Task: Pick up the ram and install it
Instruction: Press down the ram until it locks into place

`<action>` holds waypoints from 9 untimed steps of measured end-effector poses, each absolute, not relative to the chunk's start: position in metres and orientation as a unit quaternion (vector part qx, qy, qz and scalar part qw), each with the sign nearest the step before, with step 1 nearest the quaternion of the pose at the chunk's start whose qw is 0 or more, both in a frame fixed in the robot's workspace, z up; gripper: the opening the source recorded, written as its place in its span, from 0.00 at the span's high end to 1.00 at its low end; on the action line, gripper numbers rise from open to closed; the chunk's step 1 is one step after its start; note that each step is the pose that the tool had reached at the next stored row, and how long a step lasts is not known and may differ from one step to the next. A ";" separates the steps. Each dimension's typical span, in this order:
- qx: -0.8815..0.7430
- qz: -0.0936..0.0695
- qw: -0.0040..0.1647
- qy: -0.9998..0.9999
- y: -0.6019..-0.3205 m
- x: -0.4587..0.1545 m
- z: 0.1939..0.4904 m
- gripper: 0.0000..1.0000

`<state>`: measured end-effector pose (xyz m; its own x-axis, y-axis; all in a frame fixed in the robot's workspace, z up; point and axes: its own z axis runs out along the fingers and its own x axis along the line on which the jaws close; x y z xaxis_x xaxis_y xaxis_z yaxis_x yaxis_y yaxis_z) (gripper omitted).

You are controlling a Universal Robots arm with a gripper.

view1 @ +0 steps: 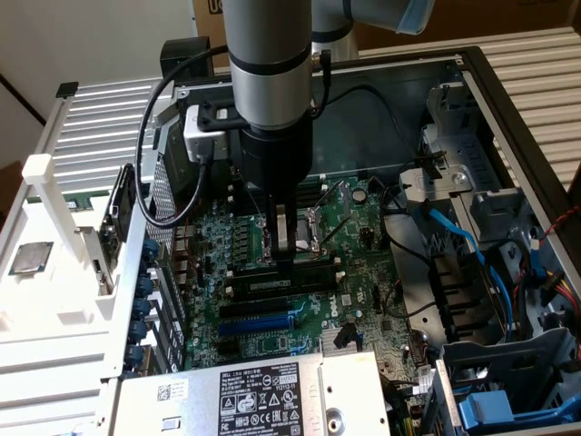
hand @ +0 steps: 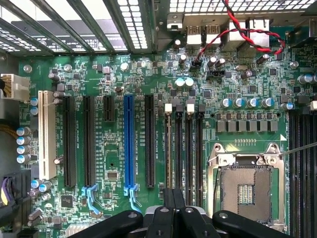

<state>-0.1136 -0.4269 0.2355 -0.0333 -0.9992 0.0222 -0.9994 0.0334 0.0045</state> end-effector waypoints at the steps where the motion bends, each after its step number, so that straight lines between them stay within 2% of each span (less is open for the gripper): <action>1: 0.695 0.006 0.010 -0.719 -0.427 -0.114 0.236 0.89; 9: 0.695 0.006 0.009 -0.719 -0.426 -0.114 0.234 0.89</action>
<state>-0.1135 -0.4262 0.2342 -0.0333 -0.9992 0.0221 -0.9994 0.0334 0.0042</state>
